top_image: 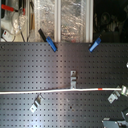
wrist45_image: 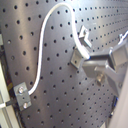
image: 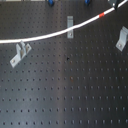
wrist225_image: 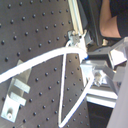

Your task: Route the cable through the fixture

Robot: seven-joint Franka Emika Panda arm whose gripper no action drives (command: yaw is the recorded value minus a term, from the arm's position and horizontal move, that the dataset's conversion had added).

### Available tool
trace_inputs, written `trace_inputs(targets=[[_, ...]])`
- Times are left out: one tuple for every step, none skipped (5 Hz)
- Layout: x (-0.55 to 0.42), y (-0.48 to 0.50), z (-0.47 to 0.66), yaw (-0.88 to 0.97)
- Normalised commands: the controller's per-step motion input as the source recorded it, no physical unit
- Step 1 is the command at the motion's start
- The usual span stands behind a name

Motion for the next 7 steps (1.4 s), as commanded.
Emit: trace_inputs(targets=[[-0.013, -0.006, 0.0, 0.0], [-0.226, -0.037, 0.11, -0.15], [-0.252, -0.117, 0.08, -0.64], [-0.268, 0.122, 0.02, -0.47], [-0.244, 0.151, 0.12, -0.57], [-0.372, 0.211, 0.22, -0.48], [-0.431, 0.27, 0.28, -0.42]])
